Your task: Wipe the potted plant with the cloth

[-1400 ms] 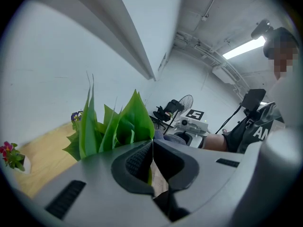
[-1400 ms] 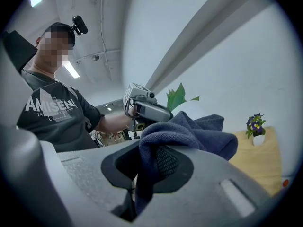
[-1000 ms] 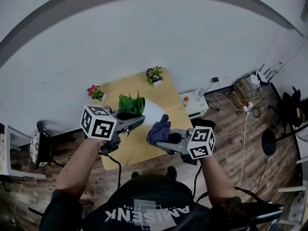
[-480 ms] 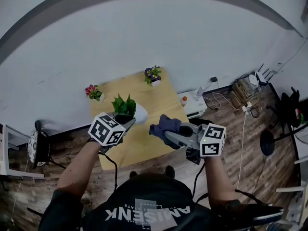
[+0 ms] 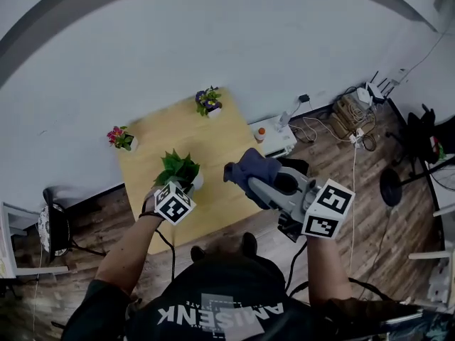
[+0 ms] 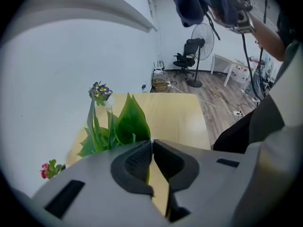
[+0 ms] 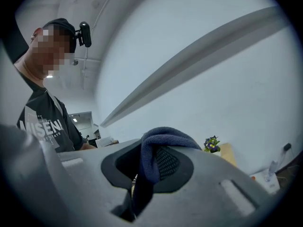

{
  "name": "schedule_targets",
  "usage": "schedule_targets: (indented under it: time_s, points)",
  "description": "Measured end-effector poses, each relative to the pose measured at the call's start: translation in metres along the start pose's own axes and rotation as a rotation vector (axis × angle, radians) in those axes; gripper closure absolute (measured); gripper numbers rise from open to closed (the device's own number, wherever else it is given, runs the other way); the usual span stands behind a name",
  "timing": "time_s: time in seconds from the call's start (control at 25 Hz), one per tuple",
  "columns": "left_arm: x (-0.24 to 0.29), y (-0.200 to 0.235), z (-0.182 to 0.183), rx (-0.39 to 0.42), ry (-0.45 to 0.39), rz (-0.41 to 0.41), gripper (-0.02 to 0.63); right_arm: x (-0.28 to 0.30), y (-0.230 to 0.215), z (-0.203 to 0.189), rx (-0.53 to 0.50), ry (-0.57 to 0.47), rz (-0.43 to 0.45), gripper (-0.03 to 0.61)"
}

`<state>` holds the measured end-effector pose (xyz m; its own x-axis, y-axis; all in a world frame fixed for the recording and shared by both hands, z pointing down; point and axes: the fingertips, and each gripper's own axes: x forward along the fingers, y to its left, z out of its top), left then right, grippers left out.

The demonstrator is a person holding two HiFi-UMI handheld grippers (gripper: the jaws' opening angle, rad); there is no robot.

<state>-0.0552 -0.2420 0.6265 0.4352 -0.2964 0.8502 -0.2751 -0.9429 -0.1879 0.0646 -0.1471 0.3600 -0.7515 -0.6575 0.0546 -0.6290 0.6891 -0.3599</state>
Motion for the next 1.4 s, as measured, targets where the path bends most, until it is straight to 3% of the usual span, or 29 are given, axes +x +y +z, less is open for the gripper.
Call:
schedule_targets:
  time_s: [0.52,0.8,1.4]
  points:
    - [0.051,-0.018,0.009,0.248,0.092,0.009,0.598,-0.031,-0.046,-0.002,0.068,-0.042,-0.125,0.534]
    - [0.063,-0.018,0.006,0.296,0.128,-0.015,0.601,-0.033,-0.051,-0.004,0.078,-0.059,-0.145,0.535]
    - [0.070,-0.010,0.003,0.272,0.139,-0.040,0.595,-0.036,-0.054,-0.009,0.085,-0.063,-0.151,0.535]
